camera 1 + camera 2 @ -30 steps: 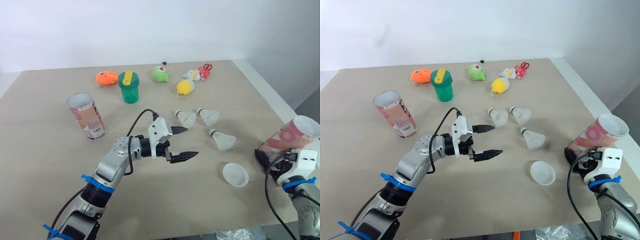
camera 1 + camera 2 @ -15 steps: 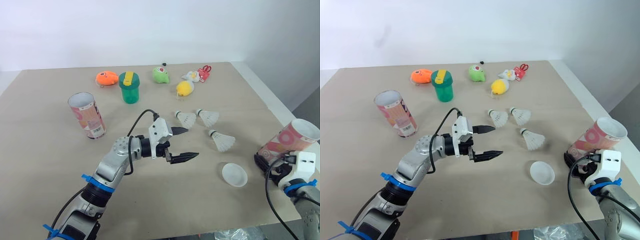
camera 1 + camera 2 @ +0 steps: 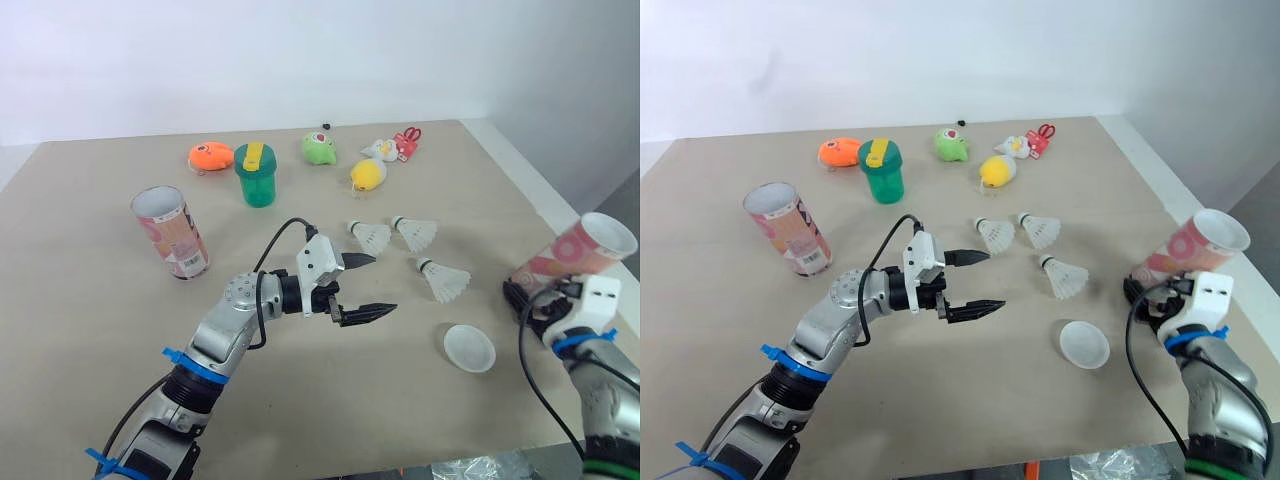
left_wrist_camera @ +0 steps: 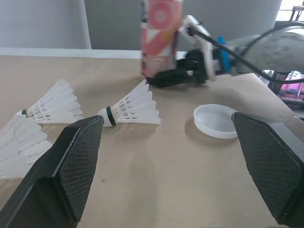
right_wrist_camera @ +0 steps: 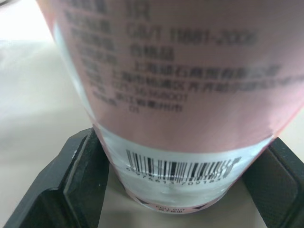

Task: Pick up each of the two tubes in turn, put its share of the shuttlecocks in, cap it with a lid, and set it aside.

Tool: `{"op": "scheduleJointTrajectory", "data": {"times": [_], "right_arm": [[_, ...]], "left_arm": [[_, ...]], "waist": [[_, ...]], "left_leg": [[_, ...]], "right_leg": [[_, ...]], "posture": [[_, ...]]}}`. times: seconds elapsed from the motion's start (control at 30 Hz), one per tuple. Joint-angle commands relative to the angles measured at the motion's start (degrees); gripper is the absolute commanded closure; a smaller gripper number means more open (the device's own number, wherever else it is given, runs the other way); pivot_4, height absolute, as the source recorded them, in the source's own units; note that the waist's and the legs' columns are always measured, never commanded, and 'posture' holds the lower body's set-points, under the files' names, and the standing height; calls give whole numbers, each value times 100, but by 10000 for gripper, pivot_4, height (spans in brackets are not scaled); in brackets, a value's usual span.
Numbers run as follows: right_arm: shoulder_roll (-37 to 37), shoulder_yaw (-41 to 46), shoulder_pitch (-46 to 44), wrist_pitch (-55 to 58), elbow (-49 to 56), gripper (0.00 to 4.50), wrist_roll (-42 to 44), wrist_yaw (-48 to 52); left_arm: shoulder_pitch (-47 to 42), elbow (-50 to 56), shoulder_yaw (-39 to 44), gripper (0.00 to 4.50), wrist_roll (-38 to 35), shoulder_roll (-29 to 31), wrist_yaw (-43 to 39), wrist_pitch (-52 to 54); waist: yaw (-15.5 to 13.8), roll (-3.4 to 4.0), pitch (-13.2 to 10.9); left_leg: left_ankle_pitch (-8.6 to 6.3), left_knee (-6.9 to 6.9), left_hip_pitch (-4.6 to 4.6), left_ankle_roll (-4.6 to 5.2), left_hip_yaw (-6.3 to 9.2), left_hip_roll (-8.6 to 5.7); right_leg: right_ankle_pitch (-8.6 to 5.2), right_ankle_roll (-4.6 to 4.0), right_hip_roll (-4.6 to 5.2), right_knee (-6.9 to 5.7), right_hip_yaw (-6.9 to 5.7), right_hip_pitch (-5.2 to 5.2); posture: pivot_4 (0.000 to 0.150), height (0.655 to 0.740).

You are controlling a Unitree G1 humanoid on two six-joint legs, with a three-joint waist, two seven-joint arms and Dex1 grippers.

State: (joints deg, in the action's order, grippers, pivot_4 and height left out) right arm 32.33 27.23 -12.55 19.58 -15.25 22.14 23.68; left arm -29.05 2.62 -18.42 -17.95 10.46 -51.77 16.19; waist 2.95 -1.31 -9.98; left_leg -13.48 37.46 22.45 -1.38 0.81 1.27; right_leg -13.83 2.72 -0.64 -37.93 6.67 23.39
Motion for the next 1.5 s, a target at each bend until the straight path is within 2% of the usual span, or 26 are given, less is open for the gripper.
{"op": "scheduleJointTrajectory", "data": {"times": [0.03, 0.23, 0.37, 0.67, 1.23, 1.5], "right_arm": [[206, -121, -410, -280, -460, 2844, -232, 10], [386, -355, -1000, -205, -1415, 2844, -601, -238], [474, -502, -945, 125, -1484, 2844, -618, -80], [595, -550, -308, 1585, -868, 2844, -432, 85], [439, -524, 853, 2693, 293, 2844, -100, 81], [456, -442, 1049, 2804, 483, 2844, -56, 75]], "left_arm": [[-107, 64, 50, 0, 20, -10, 3, -81], [-53, 161, 52, 0, 31, 5, 58, -48], [-1, 220, 59, 0, 38, 27, 104, -35], [39, 246, 16, 0, 9, 49, 140, -30], [10, 179, -17, 0, -11, 32, 52, -31], [1, 168, -10, 0, -10, 28, 14, -13]], "waist": [[-4, 2, 0], [-16, 2, 0], [-16, 2, 0], [-58, -18, 16], [-82, -142, 106], [-109, -158, 119]], "left_leg": [[0, 0, 0, 0, 1, 0], [-3, -3, 8, 3, 0, -7], [-3, -2, 11, 4, 1, -8], [-7, -2, 35, 10, 29, -10], [-8, 0, 29, 11, 61, -4], [-11, -1, -13, 10, 81, 0]], "right_leg": [[-1, -1, 0, 0, -1, 0], [-7, 9, 8, 9, 2, 0], [3, 21, 9, 36, 5, -11], [7, 29, 8, 81, -12, -24], [2, 16, 6, 85, -45, -44], [-17, -15, 4, 88, -68, -96]], "posture": [[1500, 7400], [1500, 7400], [1500, 7400], [1500, 7400], [1500, 7400], [1500, 7400]]}}
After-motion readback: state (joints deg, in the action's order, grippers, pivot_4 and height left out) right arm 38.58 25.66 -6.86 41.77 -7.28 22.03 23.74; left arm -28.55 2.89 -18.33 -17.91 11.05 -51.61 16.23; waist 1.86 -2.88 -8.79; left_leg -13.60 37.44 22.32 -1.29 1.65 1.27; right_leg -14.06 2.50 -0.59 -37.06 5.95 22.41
